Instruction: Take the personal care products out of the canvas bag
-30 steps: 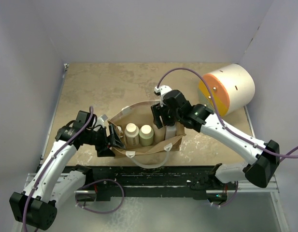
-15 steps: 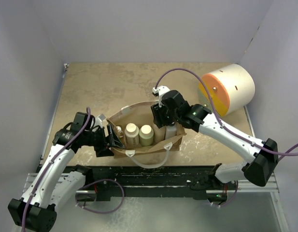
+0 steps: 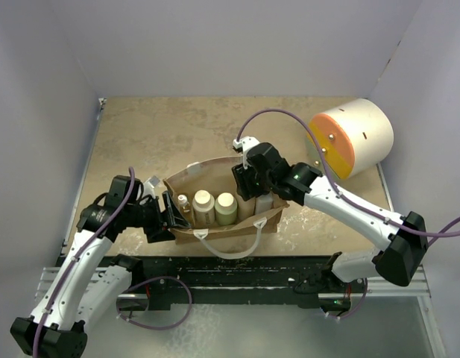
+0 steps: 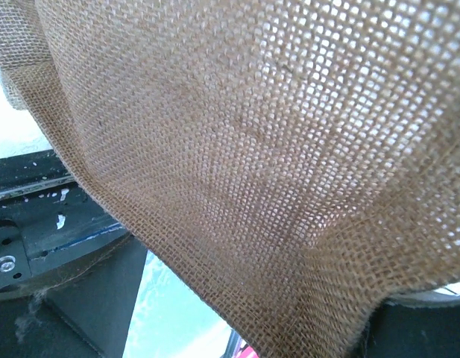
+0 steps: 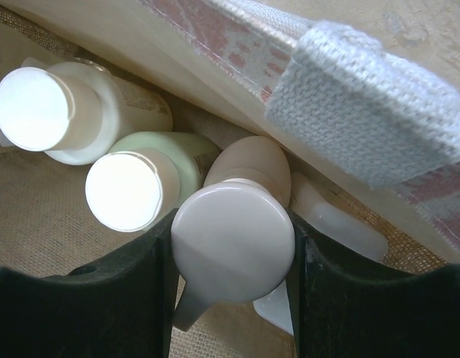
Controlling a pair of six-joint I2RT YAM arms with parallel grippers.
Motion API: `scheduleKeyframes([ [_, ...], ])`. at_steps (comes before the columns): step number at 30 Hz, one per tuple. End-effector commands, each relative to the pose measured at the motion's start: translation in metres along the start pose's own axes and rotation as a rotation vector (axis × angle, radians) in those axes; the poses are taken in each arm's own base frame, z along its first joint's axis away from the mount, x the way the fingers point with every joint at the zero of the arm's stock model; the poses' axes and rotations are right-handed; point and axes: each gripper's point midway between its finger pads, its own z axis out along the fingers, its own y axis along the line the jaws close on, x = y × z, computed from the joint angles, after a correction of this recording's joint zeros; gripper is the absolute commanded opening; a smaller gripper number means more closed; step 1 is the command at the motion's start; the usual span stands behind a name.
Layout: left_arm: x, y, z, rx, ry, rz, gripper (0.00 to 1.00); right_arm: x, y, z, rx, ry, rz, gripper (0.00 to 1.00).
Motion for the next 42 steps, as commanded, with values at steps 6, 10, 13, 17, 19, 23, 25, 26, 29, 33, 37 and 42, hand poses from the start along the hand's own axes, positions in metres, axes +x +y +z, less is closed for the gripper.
scheduleKeyframes([
  [6, 0.001, 0.002, 0.0, 0.012, -0.013, 0.018, 0.78, -0.025, -0.011, -0.002, 0.08, -0.037, -0.025, 0.11],
  [10, 0.0, 0.002, 0.006, 0.026, -0.008, -0.013, 0.78, -0.037, -0.01, -0.008, 0.088, -0.047, -0.011, 0.0],
  [13, -0.002, 0.0, 0.01, 0.045, -0.008, -0.026, 0.78, -0.048, -0.005, -0.019, 0.068, -0.064, 0.013, 0.0],
  [17, -0.01, -0.002, 0.006, 0.019, -0.043, -0.012, 0.78, -0.063, 0.001, -0.037, 0.037, -0.114, 0.048, 0.0],
  [19, -0.012, -0.002, 0.004, 0.004, -0.052, -0.008, 0.79, -0.071, 0.002, -0.046, 0.029, -0.138, 0.073, 0.0],
  [23, -0.014, -0.001, 0.0, -0.018, -0.066, -0.005, 0.79, -0.082, 0.008, -0.058, 0.003, -0.158, 0.1, 0.0],
  [25, -0.014, -0.002, 0.0, -0.015, -0.067, -0.006, 0.79, -0.088, 0.009, -0.064, 0.0, -0.172, 0.115, 0.0],
  [26, -0.014, -0.002, 0.0, -0.013, -0.066, -0.006, 0.79, -0.091, 0.009, -0.067, 0.001, -0.183, 0.122, 0.0],
  [29, -0.014, -0.003, 0.001, -0.01, -0.059, -0.002, 0.79, -0.099, 0.011, -0.075, -0.007, -0.197, 0.137, 0.0],
  [33, -0.016, -0.002, 0.003, -0.016, -0.046, 0.009, 0.79, -0.107, 0.014, -0.086, -0.02, -0.2, 0.151, 0.0],
  [37, -0.018, -0.003, 0.003, -0.017, -0.054, 0.012, 0.79, -0.114, 0.014, -0.099, -0.025, -0.214, 0.17, 0.0],
  [42, -0.02, -0.004, 0.003, -0.016, -0.069, 0.01, 0.79, -0.127, 0.012, -0.121, -0.02, -0.251, 0.192, 0.0],
])
